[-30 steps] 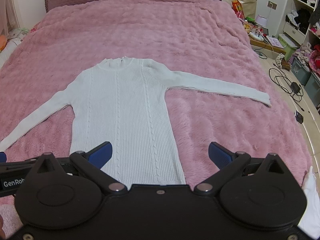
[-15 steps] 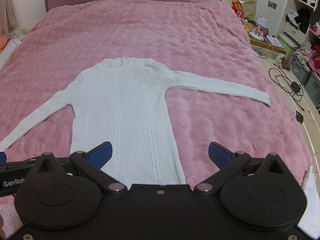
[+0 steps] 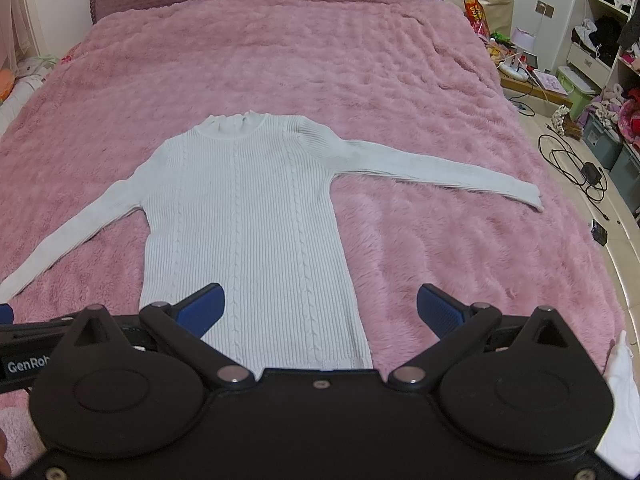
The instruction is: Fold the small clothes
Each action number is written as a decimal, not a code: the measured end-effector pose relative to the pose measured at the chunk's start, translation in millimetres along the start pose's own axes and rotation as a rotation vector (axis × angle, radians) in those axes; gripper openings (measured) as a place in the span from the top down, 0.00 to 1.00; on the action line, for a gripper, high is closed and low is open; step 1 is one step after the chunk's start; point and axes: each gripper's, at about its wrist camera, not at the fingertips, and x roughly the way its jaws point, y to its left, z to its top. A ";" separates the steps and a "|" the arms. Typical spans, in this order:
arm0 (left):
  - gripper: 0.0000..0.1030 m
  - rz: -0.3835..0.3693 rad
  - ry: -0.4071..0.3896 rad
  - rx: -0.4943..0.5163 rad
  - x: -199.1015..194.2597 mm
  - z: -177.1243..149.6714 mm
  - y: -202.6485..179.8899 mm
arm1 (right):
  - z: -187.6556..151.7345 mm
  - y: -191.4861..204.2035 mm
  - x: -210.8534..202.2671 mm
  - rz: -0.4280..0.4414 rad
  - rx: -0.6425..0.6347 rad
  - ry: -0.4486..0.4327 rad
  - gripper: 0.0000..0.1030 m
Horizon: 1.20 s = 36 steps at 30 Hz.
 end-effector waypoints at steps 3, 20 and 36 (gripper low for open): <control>0.00 -0.001 0.001 0.000 0.3 -0.1 0.1 | -0.3 -0.5 -0.1 0.000 0.000 0.000 0.00; 0.00 -0.064 -0.055 0.050 12.5 5.4 -23.7 | 1.1 -40.6 17.7 -0.015 0.082 -0.106 0.00; 0.00 -0.248 -0.107 0.274 112.6 83.6 -171.9 | 10.7 -256.2 134.0 -0.258 0.513 -0.347 0.00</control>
